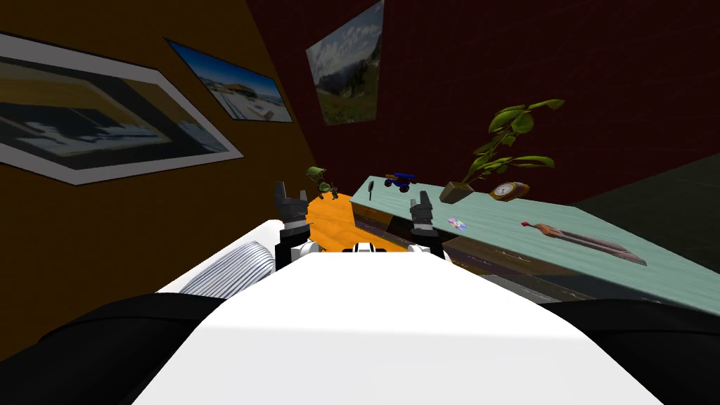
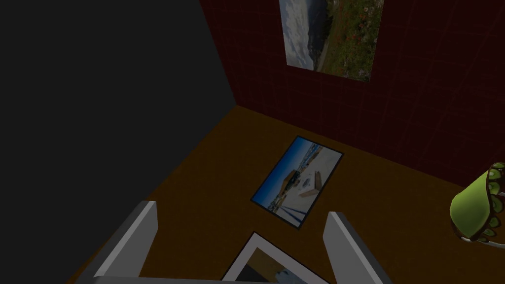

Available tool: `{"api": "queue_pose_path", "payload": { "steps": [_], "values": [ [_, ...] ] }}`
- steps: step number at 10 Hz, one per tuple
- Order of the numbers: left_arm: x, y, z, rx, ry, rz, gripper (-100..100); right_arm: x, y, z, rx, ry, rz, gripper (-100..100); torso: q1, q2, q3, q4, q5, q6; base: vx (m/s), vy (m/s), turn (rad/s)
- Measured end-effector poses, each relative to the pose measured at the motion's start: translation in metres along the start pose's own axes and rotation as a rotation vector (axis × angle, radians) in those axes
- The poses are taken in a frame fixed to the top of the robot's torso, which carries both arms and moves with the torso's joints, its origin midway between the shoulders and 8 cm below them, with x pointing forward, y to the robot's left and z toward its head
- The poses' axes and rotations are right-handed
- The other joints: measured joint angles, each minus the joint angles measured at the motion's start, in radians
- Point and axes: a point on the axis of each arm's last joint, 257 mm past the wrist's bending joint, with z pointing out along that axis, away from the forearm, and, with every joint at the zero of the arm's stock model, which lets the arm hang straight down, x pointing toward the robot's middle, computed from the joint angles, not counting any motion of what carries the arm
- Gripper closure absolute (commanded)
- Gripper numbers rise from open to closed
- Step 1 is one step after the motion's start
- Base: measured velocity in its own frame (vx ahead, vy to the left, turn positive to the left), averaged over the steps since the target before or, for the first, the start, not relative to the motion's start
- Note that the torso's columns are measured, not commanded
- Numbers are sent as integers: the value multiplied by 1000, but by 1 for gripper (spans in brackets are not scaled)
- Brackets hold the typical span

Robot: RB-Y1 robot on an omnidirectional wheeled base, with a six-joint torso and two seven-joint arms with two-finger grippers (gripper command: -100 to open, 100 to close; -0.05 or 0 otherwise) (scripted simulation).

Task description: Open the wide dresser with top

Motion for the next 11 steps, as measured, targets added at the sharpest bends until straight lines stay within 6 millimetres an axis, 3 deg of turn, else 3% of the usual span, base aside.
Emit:
{"api": "queue_pose_path", "payload": {
  "steps": [4,7,11],
  "values": [
    [0,0,0,0,0,0,0,22,-72,-24,200,101,-89,-100,-2,1,-1,1,-1,0,8,39,118],
    [0,0,0,0,0,0,0,25,-106,-44,314,144,-136,-100,-1,1,-1,1,0,0,14,30,151],
    [0,0,0,0,0,0,0,33,-172,-87,504,209,-213,-100,-1,2,-1,1,0,0,8,32,93]
  ]
}}
